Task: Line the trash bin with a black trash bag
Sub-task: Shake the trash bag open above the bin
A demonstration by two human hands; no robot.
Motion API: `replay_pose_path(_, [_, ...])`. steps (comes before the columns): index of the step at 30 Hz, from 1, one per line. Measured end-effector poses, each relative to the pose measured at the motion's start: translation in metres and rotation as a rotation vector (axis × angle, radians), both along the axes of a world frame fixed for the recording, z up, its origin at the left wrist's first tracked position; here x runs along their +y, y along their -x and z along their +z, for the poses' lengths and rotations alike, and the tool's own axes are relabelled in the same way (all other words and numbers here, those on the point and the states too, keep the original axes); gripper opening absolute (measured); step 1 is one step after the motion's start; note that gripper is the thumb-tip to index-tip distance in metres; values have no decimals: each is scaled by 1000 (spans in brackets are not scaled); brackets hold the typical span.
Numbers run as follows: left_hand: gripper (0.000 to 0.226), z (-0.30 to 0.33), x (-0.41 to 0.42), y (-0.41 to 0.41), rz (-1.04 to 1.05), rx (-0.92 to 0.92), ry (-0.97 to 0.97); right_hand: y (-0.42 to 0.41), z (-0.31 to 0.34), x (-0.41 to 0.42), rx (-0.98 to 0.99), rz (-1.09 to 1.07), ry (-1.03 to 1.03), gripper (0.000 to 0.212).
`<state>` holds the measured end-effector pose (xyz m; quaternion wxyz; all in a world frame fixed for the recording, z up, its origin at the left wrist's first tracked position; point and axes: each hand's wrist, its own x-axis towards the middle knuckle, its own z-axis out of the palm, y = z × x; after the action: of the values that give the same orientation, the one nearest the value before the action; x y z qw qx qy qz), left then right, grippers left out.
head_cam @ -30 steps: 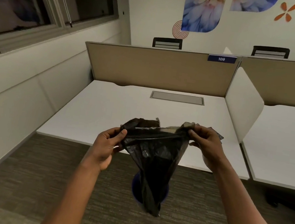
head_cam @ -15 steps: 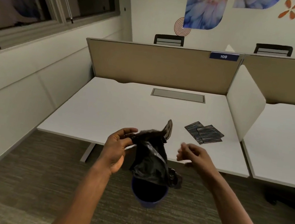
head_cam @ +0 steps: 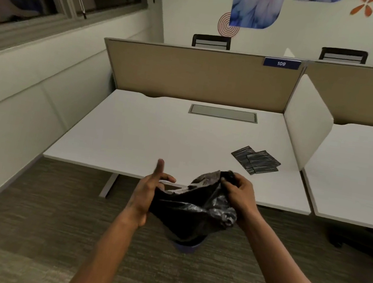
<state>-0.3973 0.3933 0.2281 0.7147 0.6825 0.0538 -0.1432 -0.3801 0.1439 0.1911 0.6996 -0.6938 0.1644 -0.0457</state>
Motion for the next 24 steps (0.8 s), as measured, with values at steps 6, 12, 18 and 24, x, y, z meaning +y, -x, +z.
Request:
replay_pose_path(6, [58,-16,28,5,-479,-202,-613,-7,3,-18,-25,-45,-13,49])
replay_pose_path(12, [15,-41,37,-5,-64,-19,-300,1,-10,-23,-23,-14,147,64])
replay_pose_path(18, [8,-61,45,-18,651,226,98,25,-7,-30,-365,-122,907,65])
replay_pose_path(24, [12,-52,21,-14,798,167,186,41,-19,-45,199,476,1056,45])
